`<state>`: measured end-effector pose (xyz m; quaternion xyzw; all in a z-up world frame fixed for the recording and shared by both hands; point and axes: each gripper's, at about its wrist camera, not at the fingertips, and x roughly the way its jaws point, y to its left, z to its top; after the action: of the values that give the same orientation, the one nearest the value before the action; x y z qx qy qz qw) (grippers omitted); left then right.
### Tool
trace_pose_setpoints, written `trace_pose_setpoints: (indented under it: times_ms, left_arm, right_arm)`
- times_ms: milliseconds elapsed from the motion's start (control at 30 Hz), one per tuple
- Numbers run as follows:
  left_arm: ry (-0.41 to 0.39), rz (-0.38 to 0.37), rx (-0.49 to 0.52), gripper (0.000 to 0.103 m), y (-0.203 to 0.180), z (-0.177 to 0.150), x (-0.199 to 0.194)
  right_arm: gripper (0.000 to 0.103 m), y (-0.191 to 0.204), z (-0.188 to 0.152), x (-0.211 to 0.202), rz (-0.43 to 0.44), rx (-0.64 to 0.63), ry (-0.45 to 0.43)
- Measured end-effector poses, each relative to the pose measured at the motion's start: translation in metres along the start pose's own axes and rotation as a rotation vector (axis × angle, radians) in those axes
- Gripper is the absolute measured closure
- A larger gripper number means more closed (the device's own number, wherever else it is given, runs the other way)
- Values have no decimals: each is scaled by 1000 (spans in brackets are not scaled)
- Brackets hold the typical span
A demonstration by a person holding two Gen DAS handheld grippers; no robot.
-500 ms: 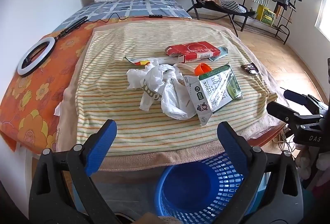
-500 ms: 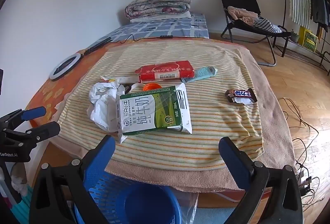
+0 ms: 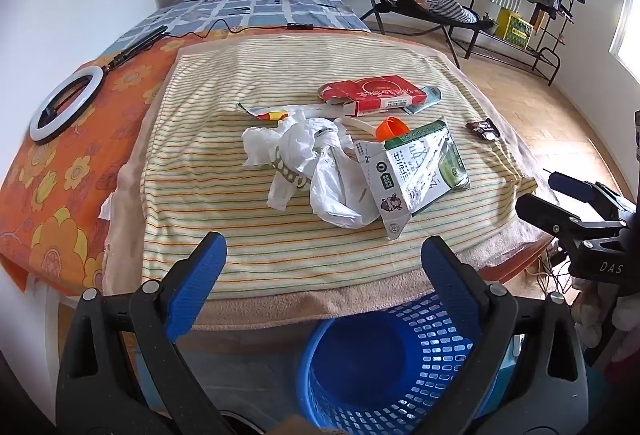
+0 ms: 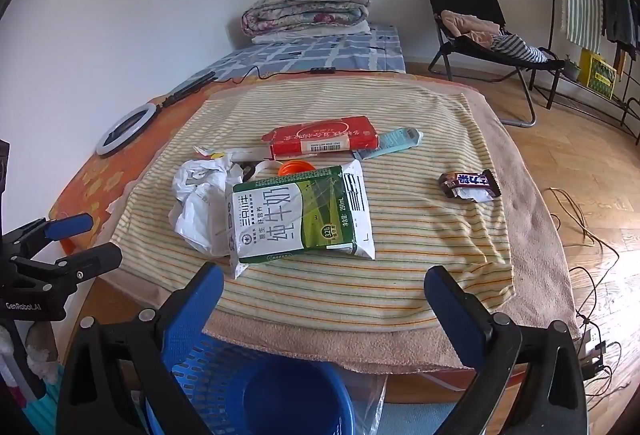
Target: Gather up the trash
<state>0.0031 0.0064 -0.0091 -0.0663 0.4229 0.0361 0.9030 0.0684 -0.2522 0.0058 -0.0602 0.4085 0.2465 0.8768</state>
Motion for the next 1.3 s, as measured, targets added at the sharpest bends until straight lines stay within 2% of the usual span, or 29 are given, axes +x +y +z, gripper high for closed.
trace_pose_setpoints:
  times_ms: [1300]
  left_arm:
    - [7,-2,-4,3,-3,-4,3]
  right_arm:
    - [2,-2,-4,6,8,9,11]
